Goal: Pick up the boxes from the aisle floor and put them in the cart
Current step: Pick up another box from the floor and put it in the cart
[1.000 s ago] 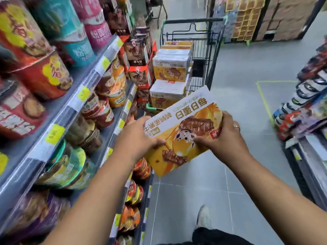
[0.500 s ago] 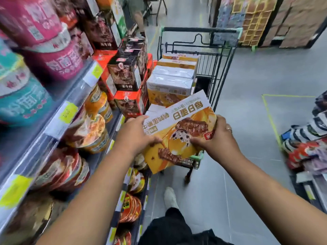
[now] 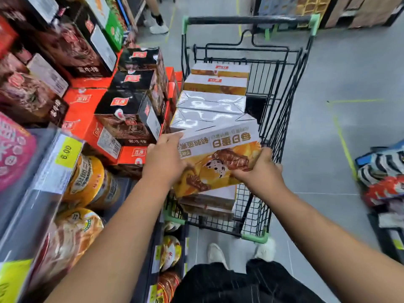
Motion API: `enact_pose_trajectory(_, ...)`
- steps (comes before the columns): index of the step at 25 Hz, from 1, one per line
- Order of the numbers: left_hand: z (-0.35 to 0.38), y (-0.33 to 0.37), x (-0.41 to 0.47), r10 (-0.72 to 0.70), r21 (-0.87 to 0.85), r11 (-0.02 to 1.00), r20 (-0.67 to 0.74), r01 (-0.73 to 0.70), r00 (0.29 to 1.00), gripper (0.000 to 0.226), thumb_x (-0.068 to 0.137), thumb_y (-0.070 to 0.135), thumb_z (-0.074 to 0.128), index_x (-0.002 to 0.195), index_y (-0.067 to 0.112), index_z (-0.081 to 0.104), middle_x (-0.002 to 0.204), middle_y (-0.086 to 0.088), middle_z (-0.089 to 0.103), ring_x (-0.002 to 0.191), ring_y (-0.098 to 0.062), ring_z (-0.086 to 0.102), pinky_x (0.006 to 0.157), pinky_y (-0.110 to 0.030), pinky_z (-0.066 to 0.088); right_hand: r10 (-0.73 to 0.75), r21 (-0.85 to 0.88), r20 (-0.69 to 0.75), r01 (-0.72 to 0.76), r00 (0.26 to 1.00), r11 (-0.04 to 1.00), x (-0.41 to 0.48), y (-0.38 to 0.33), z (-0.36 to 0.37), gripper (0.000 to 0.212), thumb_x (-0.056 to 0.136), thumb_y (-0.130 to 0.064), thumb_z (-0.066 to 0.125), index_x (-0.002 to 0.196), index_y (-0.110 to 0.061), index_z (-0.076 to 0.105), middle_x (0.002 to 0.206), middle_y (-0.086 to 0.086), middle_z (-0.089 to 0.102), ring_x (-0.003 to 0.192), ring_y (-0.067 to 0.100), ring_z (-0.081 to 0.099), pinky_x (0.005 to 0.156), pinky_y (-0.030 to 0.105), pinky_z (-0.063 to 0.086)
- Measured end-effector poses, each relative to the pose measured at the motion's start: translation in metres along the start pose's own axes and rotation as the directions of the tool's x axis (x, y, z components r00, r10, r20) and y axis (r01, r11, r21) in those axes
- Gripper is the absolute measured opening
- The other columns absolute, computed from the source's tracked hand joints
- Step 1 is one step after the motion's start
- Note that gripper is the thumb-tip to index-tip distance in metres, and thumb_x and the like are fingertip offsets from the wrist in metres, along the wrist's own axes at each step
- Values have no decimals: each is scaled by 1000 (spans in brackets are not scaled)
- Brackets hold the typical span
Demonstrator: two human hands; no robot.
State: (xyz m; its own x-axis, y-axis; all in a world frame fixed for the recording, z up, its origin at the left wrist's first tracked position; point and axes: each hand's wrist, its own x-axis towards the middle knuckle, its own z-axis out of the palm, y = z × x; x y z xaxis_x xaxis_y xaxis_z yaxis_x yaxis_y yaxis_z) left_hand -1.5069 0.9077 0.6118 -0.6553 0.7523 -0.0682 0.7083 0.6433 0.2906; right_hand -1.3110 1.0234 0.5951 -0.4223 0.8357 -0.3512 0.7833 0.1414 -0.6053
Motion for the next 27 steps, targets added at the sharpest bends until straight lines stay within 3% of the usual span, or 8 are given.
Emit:
enact_pose_trajectory(4, 25, -4, 12, 6, 59, 998, -47, -3, 999, 79, 79, 26, 79, 147, 24, 39, 152, -4, 34, 121, -38, 43, 105, -43, 34, 109, 106, 162, -127, 981, 986, 22, -4, 11, 70, 77, -36, 74, 120, -8, 26, 93, 1, 52, 98, 29, 58, 80, 41, 52)
enact_pose_trajectory(9, 46, -15, 19, 44, 49, 998, -152, -37, 987, 68, 78, 7, 76, 138, 19, 47, 153, -7, 33, 122, -44, 37, 94, -50, 42, 126, 203, 225, -173, 966, 964, 23, 1, 34, 53, 82, -22, 69, 110, -14, 24, 97, 7, 54, 78, 17, 55, 60, 29, 43)
enact_pose_trajectory(14, 71, -29, 20, 25, 31, 999, -90, -23, 996, 62, 76, -4, 71, 132, 16, 53, 150, -9, 37, 125, -44, 38, 93, -54, 47, 117, 255, 302, -198, 946, 946, 27, 11, 53, 49, 82, -16, 69, 118, -14, 36, 111, 5, 59, 95, 19, 56, 79, 25, 41)
enact_pose_trajectory(18, 76, -28, 18, -4, 35, 999, -25, 5, 1000, 58, 84, 9, 70, 137, 17, 49, 154, -5, 30, 132, -37, 30, 102, -47, 41, 95, 250, 349, -190, 932, 949, 27, 15, 53, 55, 85, -14, 67, 128, -13, 33, 111, 1, 54, 96, 16, 53, 79, 23, 38)
enact_pose_trajectory(22, 68, -27, 22, 3, 68, 998, 2, -4, 1000, 59, 85, 32, 72, 137, 20, 46, 152, -6, 29, 136, -35, 25, 109, -44, 34, 98, 206, 335, -175, 937, 963, 26, 14, 50, 58, 85, -15, 68, 132, -9, 35, 113, 3, 54, 92, 16, 52, 68, 19, 42)
enact_pose_trajectory(25, 61, -18, 24, 74, 111, 991, -13, -72, 997, 67, 81, 59, 65, 134, 22, 49, 148, -8, 35, 139, -33, 24, 114, -45, 29, 48, 110, 248, -77, 968, 991, 24, 17, 44, 66, 82, -23, 72, 137, -11, 36, 131, 10, 52, 108, 20, 51, 86, 23, 38)
enact_pose_trajectory(27, 57, -4, 22, 145, 100, 985, -35, -141, 989, 69, 82, 67, 58, 135, 23, 49, 148, -8, 37, 140, -32, 25, 115, -45, 26, 32, 49, 174, -41, 984, 998, 21, 21, 36, 87, 80, -31, 74, 148, -14, 23, 146, 14, 38, 130, 28, 41, 102, 30, 34)
